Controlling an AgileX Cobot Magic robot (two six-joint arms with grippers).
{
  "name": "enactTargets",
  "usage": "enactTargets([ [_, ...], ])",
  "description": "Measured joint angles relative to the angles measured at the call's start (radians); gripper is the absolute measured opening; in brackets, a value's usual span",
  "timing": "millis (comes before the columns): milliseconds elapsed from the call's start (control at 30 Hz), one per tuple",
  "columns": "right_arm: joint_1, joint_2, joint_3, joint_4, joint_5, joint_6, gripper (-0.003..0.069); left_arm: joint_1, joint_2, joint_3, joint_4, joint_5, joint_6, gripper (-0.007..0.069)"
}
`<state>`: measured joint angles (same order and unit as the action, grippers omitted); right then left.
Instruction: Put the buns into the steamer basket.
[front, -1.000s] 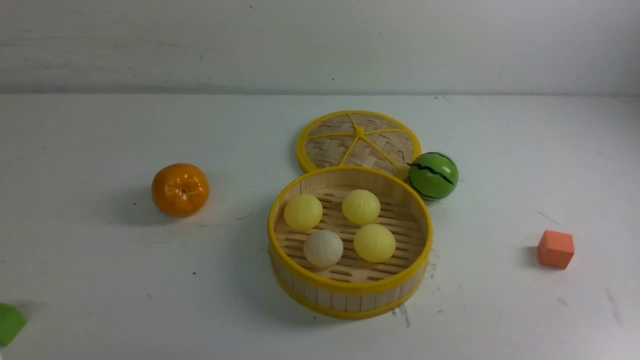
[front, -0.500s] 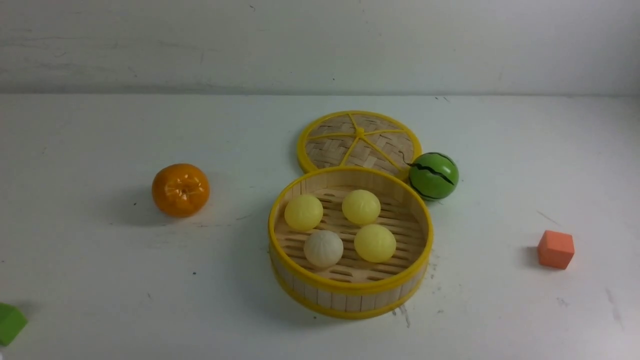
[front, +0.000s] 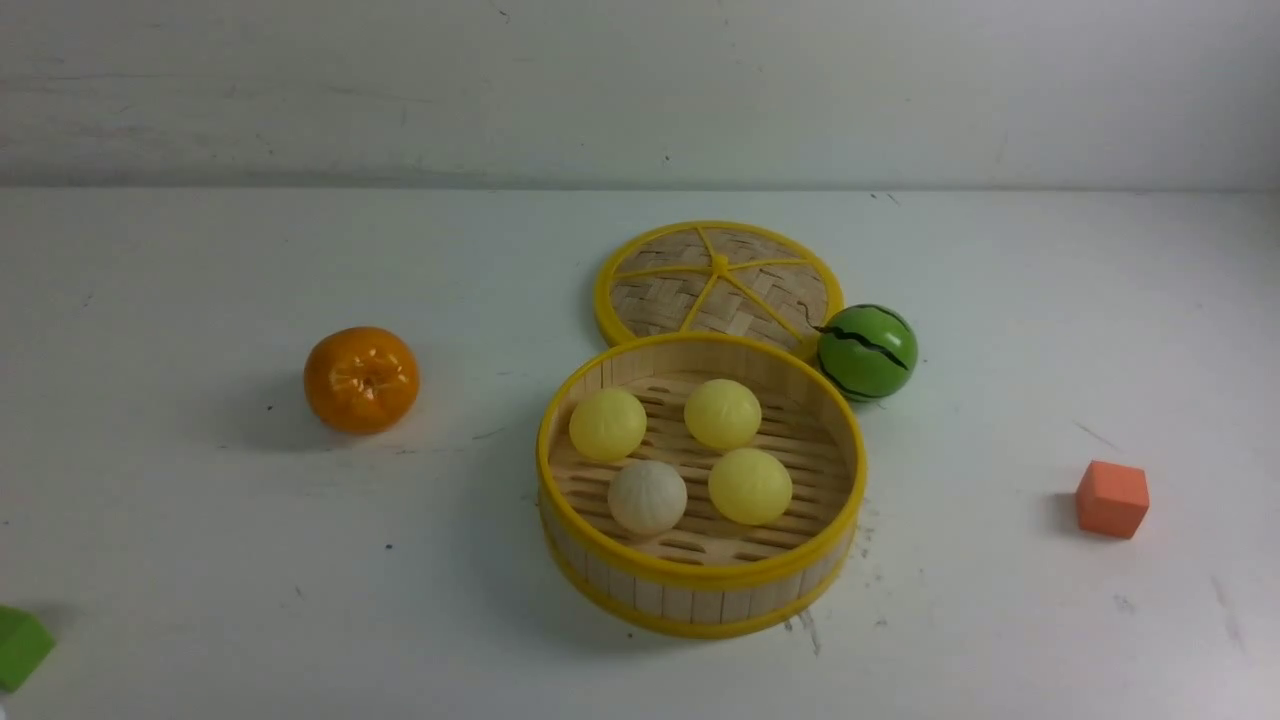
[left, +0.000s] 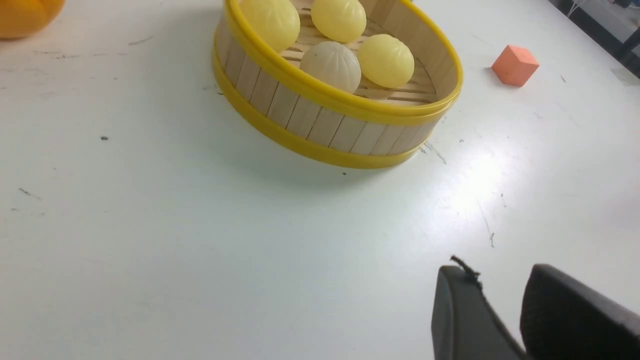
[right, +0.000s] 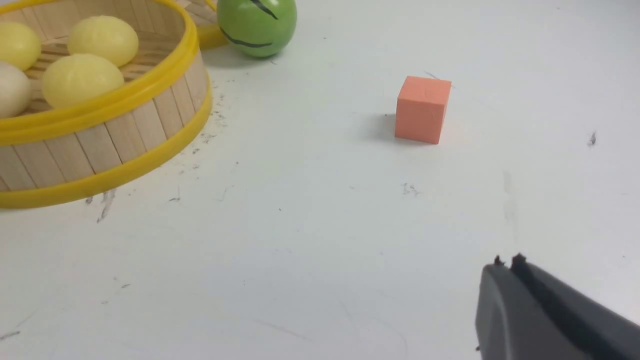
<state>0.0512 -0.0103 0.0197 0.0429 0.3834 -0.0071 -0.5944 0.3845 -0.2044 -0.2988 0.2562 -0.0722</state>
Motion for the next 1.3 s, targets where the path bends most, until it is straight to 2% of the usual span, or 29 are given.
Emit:
enactTargets([
  [100, 0.000, 0.000, 0.000, 0.000, 0.000, 0.000, -0.0007, 0.000, 0.000, 0.000, 0.002, 0.000, 0.000, 0.0184],
  [267, 0.000, 0.000, 0.000, 0.000, 0.001, 0.000, -0.0003, 0.029, 0.000, 0.031, 0.149, -0.099, 0.059, 0.0185],
  [333, 0.000, 0.000, 0.000, 0.000, 0.001, 0.000, -0.0003, 0.094, -0.021, 0.059, 0.203, -0.150, 0.058, 0.0186],
  [400, 0.000, 0.000, 0.000, 0.000, 0.001, 0.000, -0.0003, 0.173, -0.067, 0.082, 0.206, -0.178, 0.031, 0.0183],
  [433, 0.000, 0.000, 0.000, 0.000, 0.001, 0.000, -0.0003, 0.181, -0.073, 0.084, 0.204, -0.179, 0.028, 0.0181],
  [533, 0.000, 0.000, 0.000, 0.000, 0.001, 0.000, -0.0001, 0.314, -0.218, 0.126, 0.173, -0.172, -0.047, 0.0118],
  [700, 0.000, 0.000, 0.000, 0.000, 0.001, 0.000, 0.0001, 0.425, -0.383, 0.220, 0.157, -0.109, -0.153, -0.0014],
  [767, 0.000, -0.001, 0.000, 0.000, 0.001, 0.000, 0.0003, 0.439, -0.394, 0.227, 0.160, -0.015, -0.191, -0.0013],
  [800, 0.000, -0.001, 0.000, 0.000, 0.001, 0.000, 0.0003, 0.438, -0.394, 0.227, 0.160, -0.015, -0.193, -0.0013],
  [867, 0.000, -0.001, 0.000, 0.000, 0.001, 0.000, 0.0006, 0.441, -0.395, 0.235, 0.161, 0.111, -0.208, -0.0013],
  [1300, 0.000, -0.001, 0.000, 0.000, 0.001, 0.000, 0.0021, 0.441, -0.395, 0.235, 0.161, 0.120, -0.214, -0.0013],
])
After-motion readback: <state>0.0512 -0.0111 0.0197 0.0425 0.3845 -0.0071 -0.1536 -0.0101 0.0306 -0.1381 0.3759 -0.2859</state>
